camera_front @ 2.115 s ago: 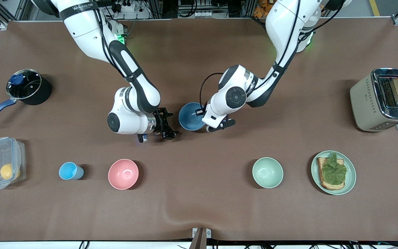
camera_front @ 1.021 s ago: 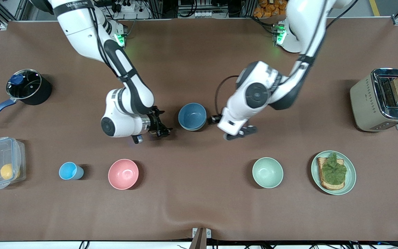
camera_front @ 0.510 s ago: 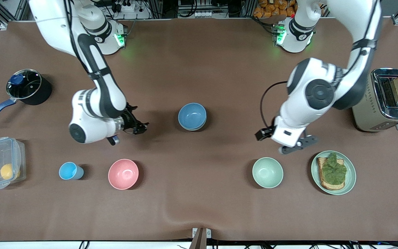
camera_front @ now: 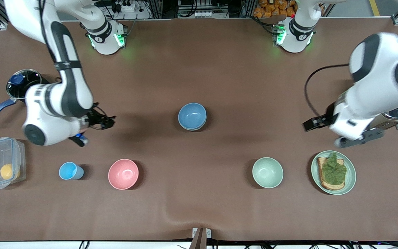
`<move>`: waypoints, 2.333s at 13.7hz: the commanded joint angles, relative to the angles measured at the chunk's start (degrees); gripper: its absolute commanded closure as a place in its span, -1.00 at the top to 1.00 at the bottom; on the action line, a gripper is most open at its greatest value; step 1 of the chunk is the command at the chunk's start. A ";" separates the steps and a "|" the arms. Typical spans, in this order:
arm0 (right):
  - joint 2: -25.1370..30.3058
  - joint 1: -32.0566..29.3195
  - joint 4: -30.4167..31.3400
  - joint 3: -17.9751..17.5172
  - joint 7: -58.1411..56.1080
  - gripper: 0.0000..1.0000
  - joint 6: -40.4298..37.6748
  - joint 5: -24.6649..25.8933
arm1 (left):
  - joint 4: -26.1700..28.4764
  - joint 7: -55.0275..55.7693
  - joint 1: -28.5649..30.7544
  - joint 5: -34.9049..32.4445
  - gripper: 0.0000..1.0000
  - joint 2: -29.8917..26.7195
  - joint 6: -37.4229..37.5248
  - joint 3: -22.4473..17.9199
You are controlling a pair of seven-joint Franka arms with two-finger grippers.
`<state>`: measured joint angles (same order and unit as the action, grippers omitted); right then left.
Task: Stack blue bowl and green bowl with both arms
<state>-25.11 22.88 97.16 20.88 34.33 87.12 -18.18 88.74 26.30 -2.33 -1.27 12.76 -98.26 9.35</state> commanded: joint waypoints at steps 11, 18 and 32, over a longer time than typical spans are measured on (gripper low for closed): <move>9.53 -24.37 -10.23 -10.58 -39.61 1.00 -0.72 14.30 | 5.57 -19.00 -0.04 -0.58 1.00 -15.31 9.22 -4.77; 18.87 -23.58 -12.42 -18.15 -39.51 1.00 0.07 14.75 | -0.05 -23.22 -0.92 -0.40 1.00 -15.05 14.41 -6.62; 21.42 -26.65 -13.22 -21.91 -41.53 1.00 -0.19 17.47 | -2.17 -23.84 -0.30 1.27 1.00 -14.17 15.82 -6.27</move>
<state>-4.66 -1.17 83.69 2.05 -5.58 87.48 -2.00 88.04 4.00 -2.92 -0.97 -1.47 -84.10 2.87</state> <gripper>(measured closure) 0.000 0.000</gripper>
